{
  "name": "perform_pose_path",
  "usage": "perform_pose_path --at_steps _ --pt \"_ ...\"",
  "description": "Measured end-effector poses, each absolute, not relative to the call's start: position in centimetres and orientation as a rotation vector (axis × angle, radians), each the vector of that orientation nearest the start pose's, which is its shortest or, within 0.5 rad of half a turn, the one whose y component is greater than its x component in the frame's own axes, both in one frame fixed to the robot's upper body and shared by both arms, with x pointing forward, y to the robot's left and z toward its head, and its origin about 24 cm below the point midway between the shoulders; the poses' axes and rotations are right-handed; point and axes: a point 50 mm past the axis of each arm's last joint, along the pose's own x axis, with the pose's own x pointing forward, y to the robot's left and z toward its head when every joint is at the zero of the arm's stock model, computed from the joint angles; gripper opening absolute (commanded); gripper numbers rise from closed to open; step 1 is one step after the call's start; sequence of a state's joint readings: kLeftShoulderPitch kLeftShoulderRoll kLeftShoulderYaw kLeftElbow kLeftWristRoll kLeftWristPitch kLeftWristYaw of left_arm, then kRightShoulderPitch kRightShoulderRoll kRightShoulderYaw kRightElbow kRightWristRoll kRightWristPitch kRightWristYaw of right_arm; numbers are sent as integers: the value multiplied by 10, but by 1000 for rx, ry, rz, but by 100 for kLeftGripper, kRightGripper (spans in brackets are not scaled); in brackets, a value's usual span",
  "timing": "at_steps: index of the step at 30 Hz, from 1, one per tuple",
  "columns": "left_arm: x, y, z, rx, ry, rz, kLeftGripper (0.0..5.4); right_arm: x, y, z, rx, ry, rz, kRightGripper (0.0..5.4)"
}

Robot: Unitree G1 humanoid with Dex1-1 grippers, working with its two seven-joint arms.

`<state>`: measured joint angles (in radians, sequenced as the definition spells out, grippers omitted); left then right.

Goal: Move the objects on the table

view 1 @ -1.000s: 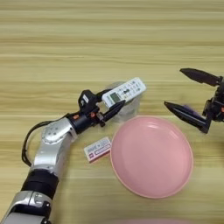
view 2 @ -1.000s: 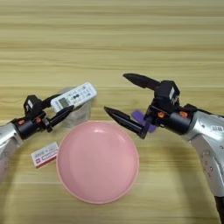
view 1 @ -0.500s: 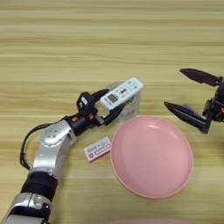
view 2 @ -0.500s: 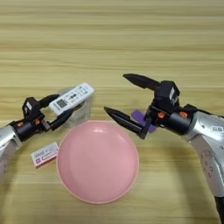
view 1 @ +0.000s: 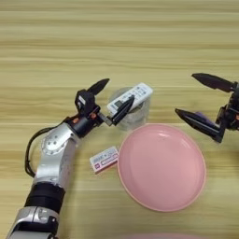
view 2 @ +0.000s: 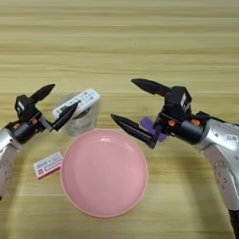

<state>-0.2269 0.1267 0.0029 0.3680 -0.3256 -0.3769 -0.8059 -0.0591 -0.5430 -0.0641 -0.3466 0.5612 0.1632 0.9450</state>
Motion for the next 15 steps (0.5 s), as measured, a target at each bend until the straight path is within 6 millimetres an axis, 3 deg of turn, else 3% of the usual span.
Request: perform_pose_path --at_steps 11,15 --pt "282 146 85 -55 -506 -584 538 230 -178 134 -158 -169 1059 540" --pt "290 150 85 4 -515 -475 538 233 -179 126 -219 -137 1020 540"
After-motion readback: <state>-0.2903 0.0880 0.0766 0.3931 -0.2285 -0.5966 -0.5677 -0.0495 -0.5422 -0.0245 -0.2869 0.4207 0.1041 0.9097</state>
